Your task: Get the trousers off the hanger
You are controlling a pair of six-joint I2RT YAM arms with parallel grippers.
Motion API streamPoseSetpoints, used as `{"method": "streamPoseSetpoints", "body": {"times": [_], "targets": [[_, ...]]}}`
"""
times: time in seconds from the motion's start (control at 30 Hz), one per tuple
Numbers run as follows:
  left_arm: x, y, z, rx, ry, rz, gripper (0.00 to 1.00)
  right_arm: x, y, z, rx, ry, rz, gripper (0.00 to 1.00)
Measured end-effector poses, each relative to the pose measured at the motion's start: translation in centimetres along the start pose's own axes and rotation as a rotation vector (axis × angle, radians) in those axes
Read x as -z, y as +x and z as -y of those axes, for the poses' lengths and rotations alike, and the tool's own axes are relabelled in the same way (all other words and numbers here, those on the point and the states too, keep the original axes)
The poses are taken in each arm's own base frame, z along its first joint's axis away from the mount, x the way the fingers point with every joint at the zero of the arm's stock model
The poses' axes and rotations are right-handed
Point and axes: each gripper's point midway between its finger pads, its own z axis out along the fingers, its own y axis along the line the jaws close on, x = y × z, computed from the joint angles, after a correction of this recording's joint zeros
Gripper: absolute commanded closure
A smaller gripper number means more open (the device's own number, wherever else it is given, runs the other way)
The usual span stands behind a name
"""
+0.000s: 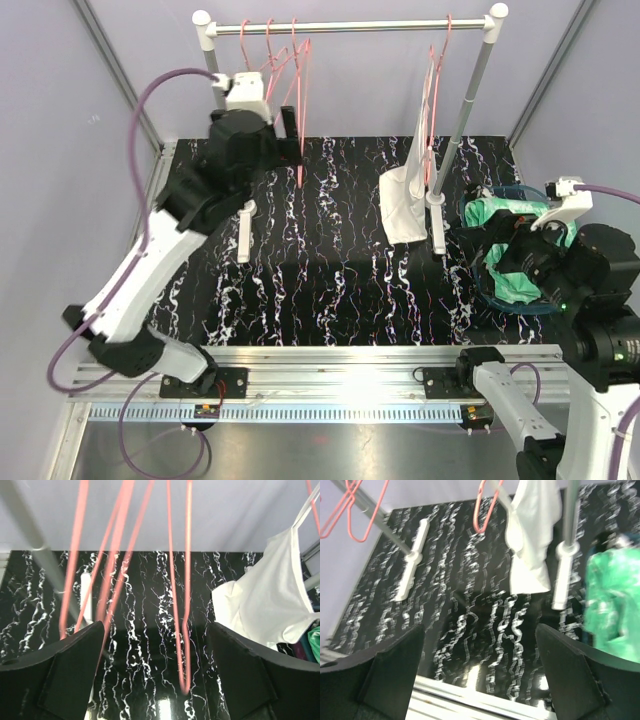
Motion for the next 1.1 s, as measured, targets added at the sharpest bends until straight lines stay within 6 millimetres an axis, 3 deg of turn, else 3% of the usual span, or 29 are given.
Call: {"method": "streamPoseSetpoints", "body": {"times": [0.17, 0.27, 0.4, 0.57, 0.63, 0.83, 1.1], "targets": [[5.8, -2.1, -4.0, 0.039, -0.014, 0.081, 0.01, 2.2, -2.0, 0.8, 0.078, 0.081, 0.062, 0.00], [8.6, -2.1, -7.4, 0.043, -0.081, 0.124, 0.01, 3.6, -3.1, 0.9, 0.092, 0.107, 0.103, 0.01], [10.5, 0.7, -12.3, 0.001, -0.214, 0.115, 0.01, 4.6, -2.8, 1.7, 0.101, 0.157, 0.111, 0.00], [11.7, 5.9, -20.4, -0.041, -0.476, 0.028, 0.01, 5.2, -1.2, 3.3, 0.104, 0.228, 0.084, 0.01], [12.5, 7.5, -22.3, -0.029, -0.535, 0.010, 0.01, 5.2, -0.5, 3.6, 0.102, 0.241, 0.061, 0.01], [16.5, 10.5, -23.6, 0.026, -0.499, 0.040, 0.01, 5.5, 0.2, 3.8, 0.088, 0.253, 0.032, 0.01], [21.9, 11.3, -24.3, 0.088, -0.420, 0.134, 0.01, 8.0, 0.3, 3.7, 0.100, 0.243, 0.068, 0.01]]}}
